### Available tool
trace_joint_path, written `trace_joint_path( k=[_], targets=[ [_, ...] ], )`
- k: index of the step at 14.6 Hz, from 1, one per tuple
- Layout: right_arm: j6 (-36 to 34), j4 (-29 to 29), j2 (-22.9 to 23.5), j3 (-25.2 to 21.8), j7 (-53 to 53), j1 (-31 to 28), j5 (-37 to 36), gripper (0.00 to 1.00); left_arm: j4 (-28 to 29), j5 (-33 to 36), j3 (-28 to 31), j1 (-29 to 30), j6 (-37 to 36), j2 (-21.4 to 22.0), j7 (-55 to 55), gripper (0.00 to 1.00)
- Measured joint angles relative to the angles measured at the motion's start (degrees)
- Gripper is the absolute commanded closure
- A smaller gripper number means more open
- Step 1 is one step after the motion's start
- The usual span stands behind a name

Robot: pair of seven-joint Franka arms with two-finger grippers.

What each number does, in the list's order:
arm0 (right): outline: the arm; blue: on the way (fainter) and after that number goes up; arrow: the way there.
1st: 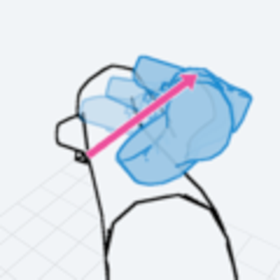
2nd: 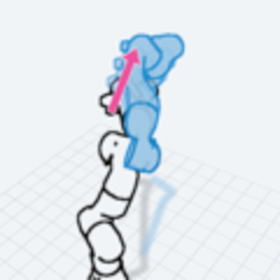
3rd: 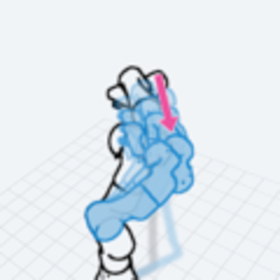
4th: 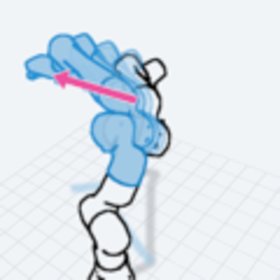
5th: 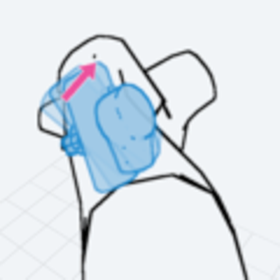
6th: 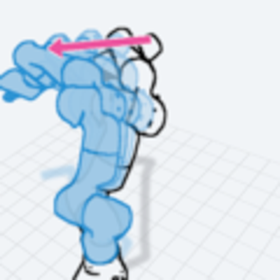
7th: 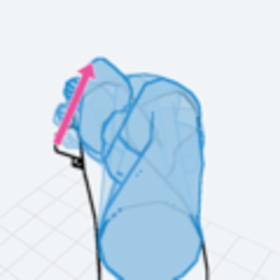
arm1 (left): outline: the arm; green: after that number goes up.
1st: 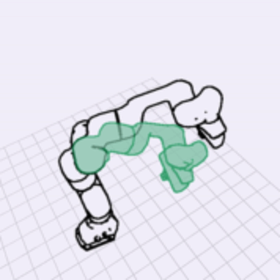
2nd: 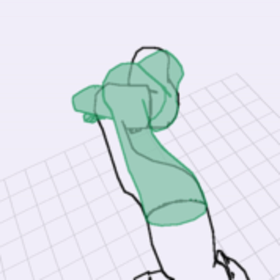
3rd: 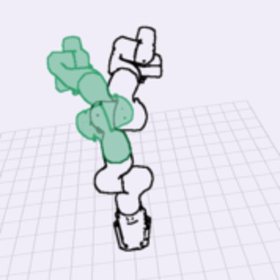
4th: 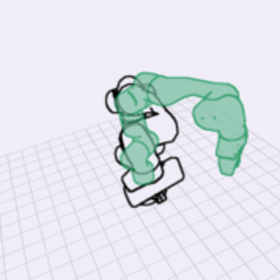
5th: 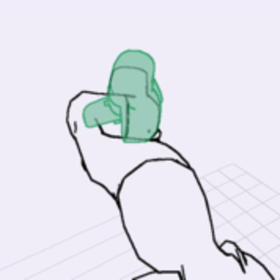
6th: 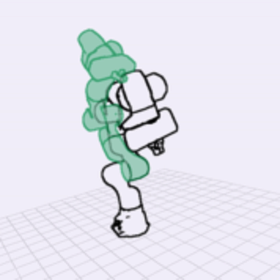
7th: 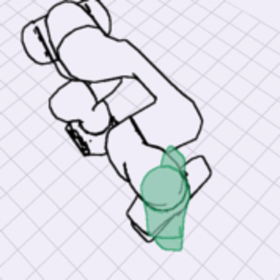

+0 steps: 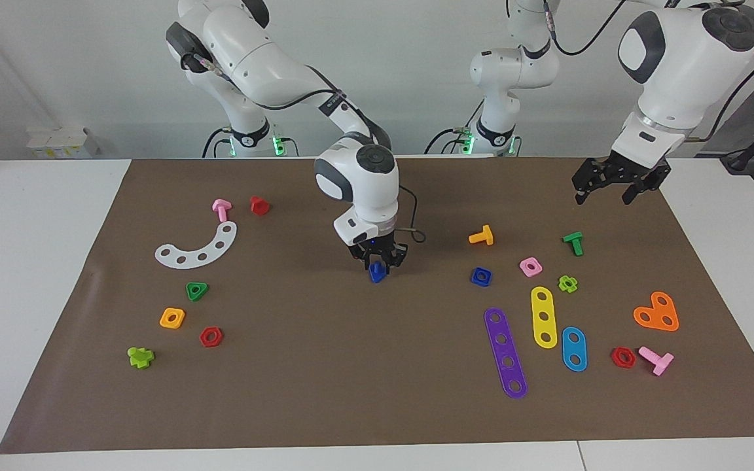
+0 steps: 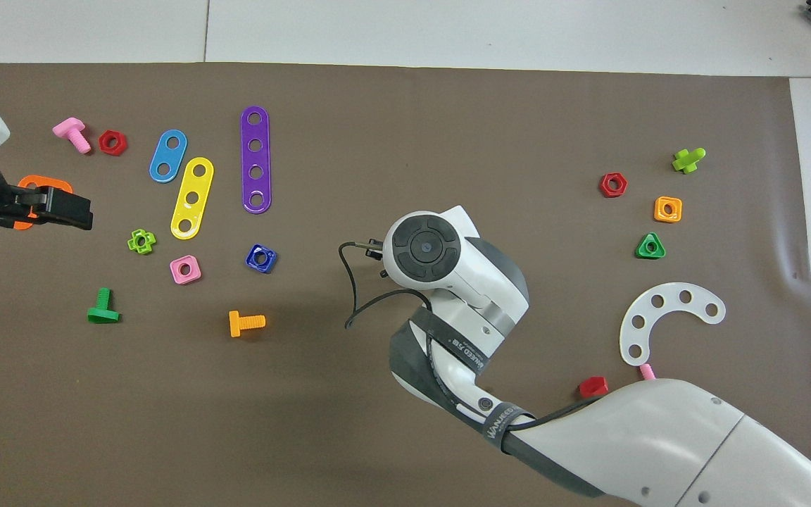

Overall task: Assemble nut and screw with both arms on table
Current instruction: 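Carry the blue triangular nut toward the mat centre and release it, then withdraw the right gripper to rest while the left gripper reaches forward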

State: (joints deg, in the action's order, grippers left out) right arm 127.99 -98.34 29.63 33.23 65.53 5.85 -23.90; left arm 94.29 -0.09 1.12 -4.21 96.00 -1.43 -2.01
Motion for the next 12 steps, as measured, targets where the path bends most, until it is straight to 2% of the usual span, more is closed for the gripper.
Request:
trace_joint_path(
  k=[4, 6, 9, 12],
  targets=[
    [-5.59, 0.6, -8.54, -0.2, -0.62, -2.69, 0.1, 0.0, 0.01, 0.0, -0.03, 0.0, -0.21, 0.0, 0.0, 0.0],
    [-7.84, 0.96, -12.15, -2.34, -4.7, -3.54, 1.61, 0.0, 0.02, 0.0, -0.38, -0.07, -0.36, 0.03, 0.0, 0.0],
    [-8.49, 1.28, -15.97, -10.31, -17.81, -3.95, 8.72, 0.0, 0.02, 0.0, -0.97, -0.17, -0.39, 0.09, 0.0, 0.0],
    [-11.93, 1.61, -19.53, -19.97, -31.57, -4.12, 14.75, 0.0, 0.02, 0.0, -1.23, -0.48, -0.38, 0.25, 0.0, 0.0]
  ],
)
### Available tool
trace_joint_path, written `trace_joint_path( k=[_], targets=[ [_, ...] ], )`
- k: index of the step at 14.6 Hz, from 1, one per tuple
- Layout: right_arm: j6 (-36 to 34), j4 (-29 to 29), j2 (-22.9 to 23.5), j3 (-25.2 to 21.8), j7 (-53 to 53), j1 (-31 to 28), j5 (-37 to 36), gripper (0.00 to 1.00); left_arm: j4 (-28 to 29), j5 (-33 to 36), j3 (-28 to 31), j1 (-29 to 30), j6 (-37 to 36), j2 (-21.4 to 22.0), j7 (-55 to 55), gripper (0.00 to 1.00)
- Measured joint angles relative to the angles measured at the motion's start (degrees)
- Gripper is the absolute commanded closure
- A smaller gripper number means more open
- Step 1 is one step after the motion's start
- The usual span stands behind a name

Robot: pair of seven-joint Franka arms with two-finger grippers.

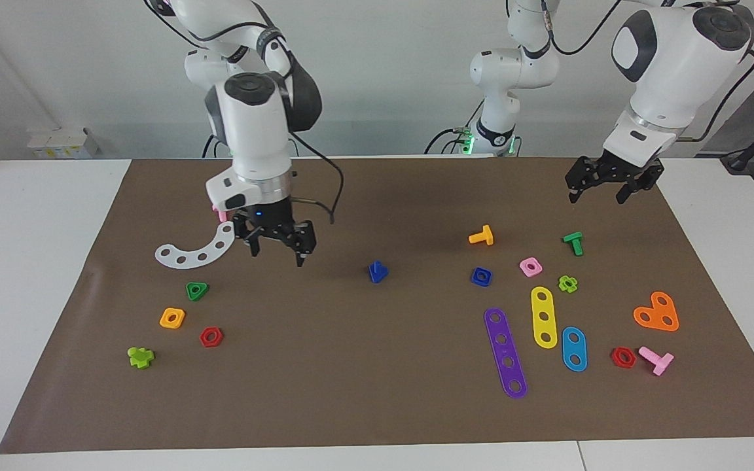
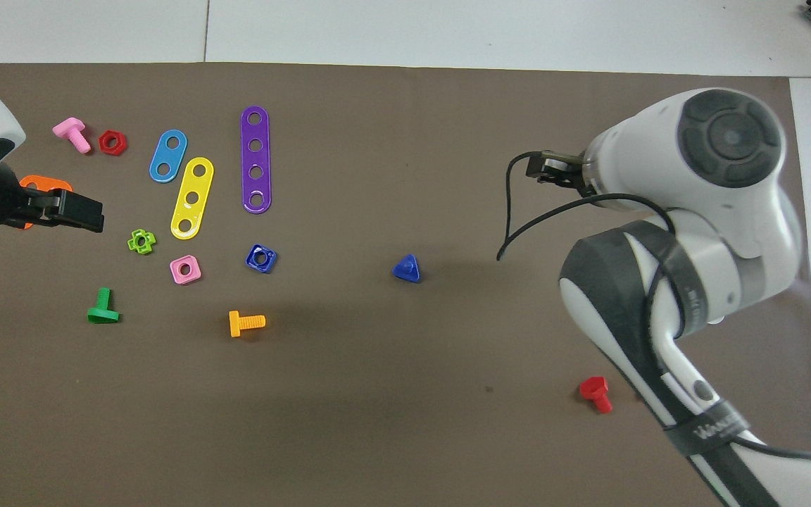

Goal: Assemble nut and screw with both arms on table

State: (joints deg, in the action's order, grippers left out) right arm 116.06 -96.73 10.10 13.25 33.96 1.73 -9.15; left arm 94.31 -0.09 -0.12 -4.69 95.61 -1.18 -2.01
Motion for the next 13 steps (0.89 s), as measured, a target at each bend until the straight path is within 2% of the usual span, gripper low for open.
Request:
trace_joint_path(
  k=[6, 9, 11, 13],
  targets=[
    [-11.95, 0.27, -7.81, -13.09, -17.58, 0.13, 5.18, 0.0, 0.43, -0.32, -0.45, -3.14, 0.21, 0.08, 0.37, 0.0],
    [-17.97, 0.38, -11.49, -18.83, -26.1, 0.1, 6.43, 0.0, 1.47, -0.61, -0.55, -5.78, 2.39, -1.42, 1.92, 0.0],
    [-20.45, 0.43, -13.76, -20.43, -28.96, 0.1, 6.57, 0.0, 2.01, -0.63, -0.6, -7.7, 6.14, -3.47, 4.58, 0.0],
    [-22.34, 0.43, -14.94, -20.11, -29.16, 0.23, 6.59, 0.0, 3.13, -0.63, -0.62, -9.53, 10.79, -5.48, 5.77, 0.0]
  ],
)
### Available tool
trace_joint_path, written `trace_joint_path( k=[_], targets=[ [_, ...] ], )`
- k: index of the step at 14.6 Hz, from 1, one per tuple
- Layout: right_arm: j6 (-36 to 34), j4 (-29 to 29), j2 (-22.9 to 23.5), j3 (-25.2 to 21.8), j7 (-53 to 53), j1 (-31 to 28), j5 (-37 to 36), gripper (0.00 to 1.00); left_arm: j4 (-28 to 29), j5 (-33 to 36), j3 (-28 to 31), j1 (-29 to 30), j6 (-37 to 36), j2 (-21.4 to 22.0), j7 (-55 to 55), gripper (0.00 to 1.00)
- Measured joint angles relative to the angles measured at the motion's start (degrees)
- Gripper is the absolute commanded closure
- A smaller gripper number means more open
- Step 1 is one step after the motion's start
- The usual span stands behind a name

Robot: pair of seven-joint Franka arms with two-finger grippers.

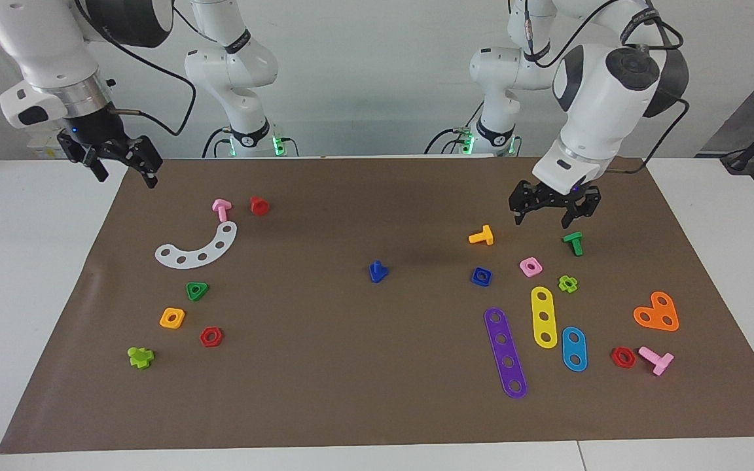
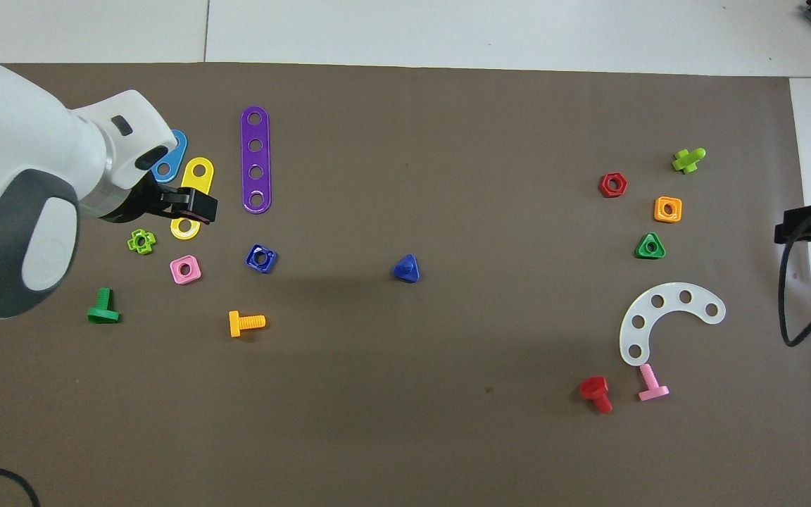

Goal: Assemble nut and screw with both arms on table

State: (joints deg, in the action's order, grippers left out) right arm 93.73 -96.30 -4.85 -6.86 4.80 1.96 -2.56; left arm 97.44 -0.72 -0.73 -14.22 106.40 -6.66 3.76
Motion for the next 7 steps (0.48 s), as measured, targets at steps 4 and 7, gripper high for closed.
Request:
trace_joint_path(
  k=[4, 7],
  targets=[
    [-0.8, -0.01, 0.07, 2.17, 1.63, 0.24, 0.29, 0.0, 8.25, 0.0, -0.02, -2.26, 14.21, -2.29, 0.42, 0.03],
    [-0.89, -0.02, 0.08, 3.55, 2.4, 0.47, 0.29, 0.0, 14.18, 0.0, -0.06, -4.33, 21.99, -4.53, 0.23, 0.03]
  ],
)
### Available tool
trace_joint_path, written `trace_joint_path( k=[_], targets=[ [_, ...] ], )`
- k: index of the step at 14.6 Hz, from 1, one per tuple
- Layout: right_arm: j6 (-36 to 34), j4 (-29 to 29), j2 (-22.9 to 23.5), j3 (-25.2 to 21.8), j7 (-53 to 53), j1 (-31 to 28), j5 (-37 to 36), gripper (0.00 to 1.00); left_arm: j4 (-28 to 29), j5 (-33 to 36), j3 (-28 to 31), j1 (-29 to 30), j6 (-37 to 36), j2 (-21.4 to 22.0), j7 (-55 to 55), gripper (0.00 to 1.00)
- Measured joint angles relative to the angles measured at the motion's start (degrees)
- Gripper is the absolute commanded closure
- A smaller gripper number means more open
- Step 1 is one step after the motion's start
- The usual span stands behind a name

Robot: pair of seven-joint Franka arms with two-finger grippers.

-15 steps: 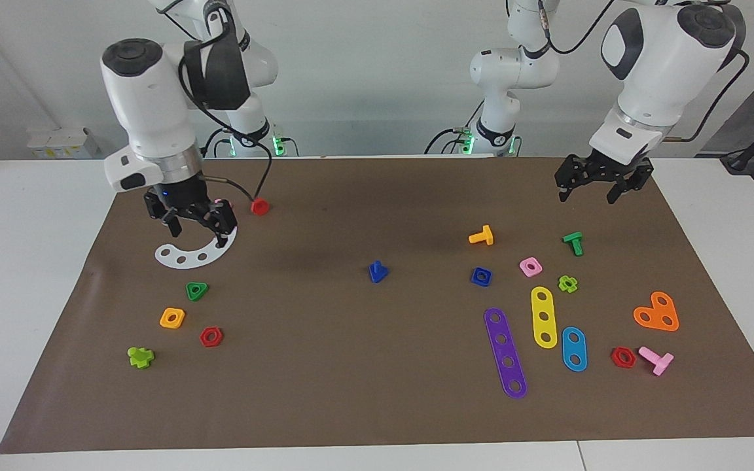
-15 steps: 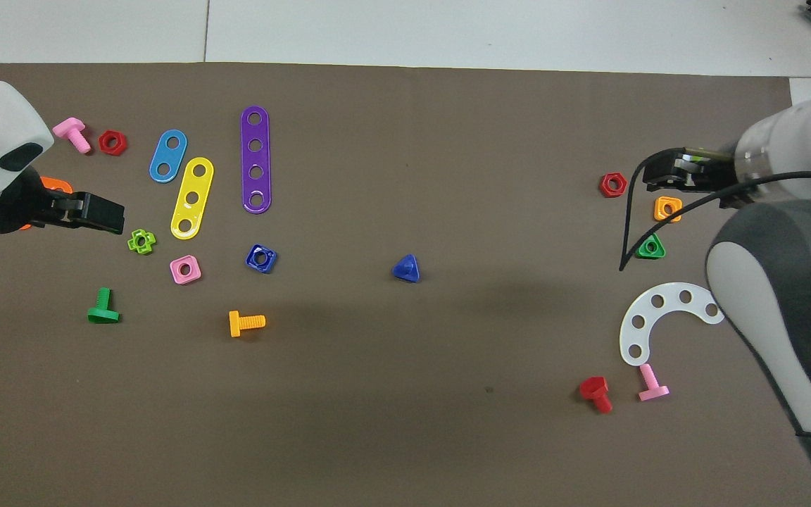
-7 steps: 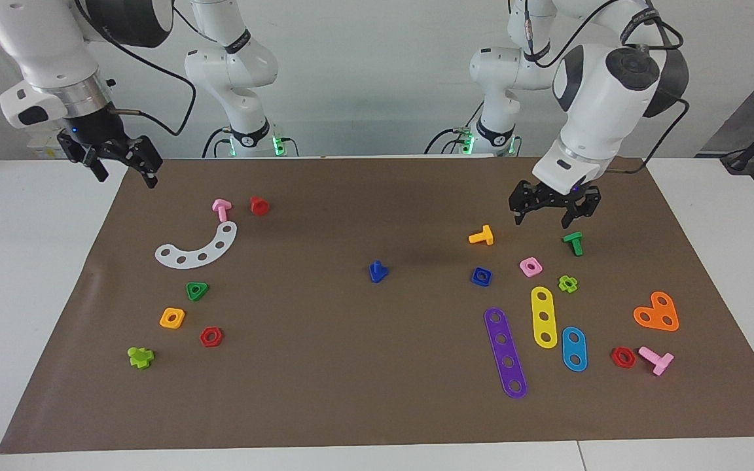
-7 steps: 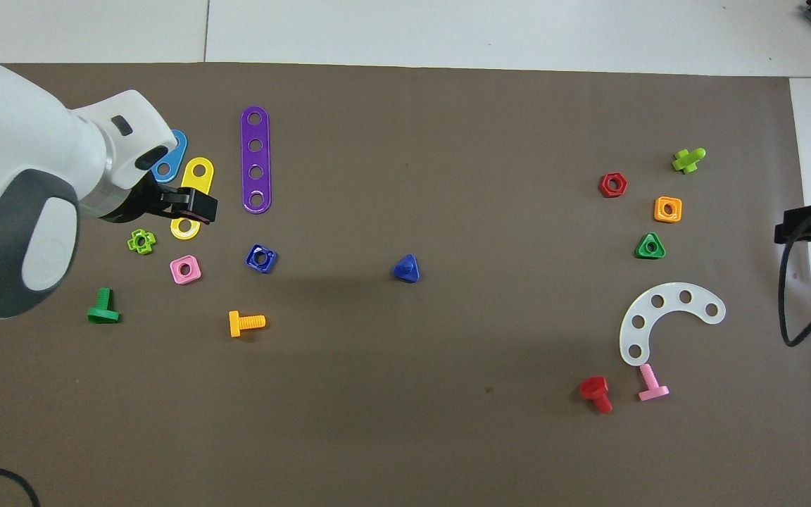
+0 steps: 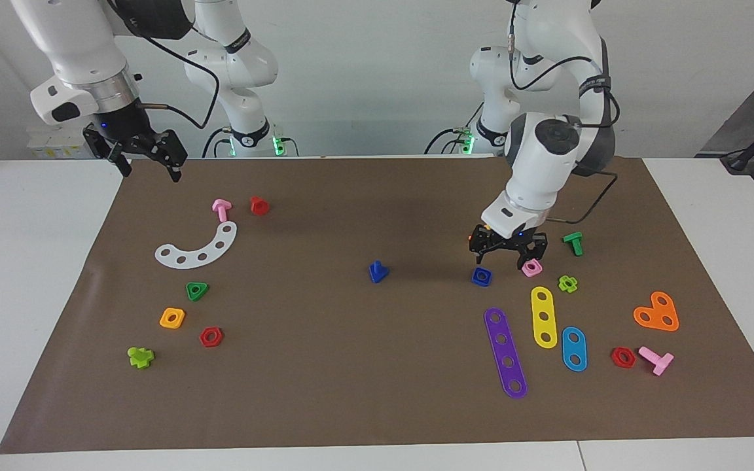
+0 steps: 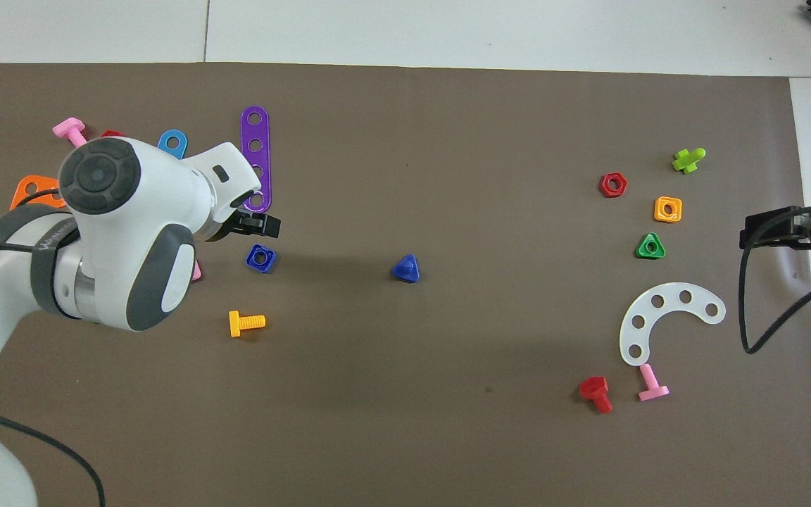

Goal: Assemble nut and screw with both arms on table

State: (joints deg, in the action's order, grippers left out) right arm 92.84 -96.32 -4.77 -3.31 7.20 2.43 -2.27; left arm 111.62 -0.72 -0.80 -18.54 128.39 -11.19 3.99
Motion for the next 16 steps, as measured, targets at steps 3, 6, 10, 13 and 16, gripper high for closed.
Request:
trace_joint_path(
  k=[3, 6, 10, 13, 16],
  targets=[
    [-1.2, -0.04, 0.05, -1.35, 0.0, 1.99, 0.0, 0.0, 1.09, 0.0, -0.05, -1.66, 2.72, -3.81, -2.37, 0.03],
    [-1.46, -0.05, 0.08, -2.6, 0.0, 2.61, 0.0, 0.0, 2.06, 0.0, 0.02, -2.19, 4.95, -6.04, -6.62, 0.03],
    [-1.48, -0.1, 0.08, -2.89, 0.0, 1.54, 0.0, 0.0, 2.35, 0.0, 0.71, -1.88, 5.06, -6.19, -11.43, 0.07],
    [-1.5, -0.15, 0.08, -2.87, 0.0, 1.38, 0.0, 0.0, 2.66, 0.0, 0.93, -1.2, 5.1, -6.19, -13.7, 0.09],
    [-1.5, -0.15, 0.08, -2.79, 0.0, 1.39, 0.0, 0.0, 3.52, 0.0, 1.04, -0.3, 5.11, -6.2, -16.15, 0.1]
  ],
)
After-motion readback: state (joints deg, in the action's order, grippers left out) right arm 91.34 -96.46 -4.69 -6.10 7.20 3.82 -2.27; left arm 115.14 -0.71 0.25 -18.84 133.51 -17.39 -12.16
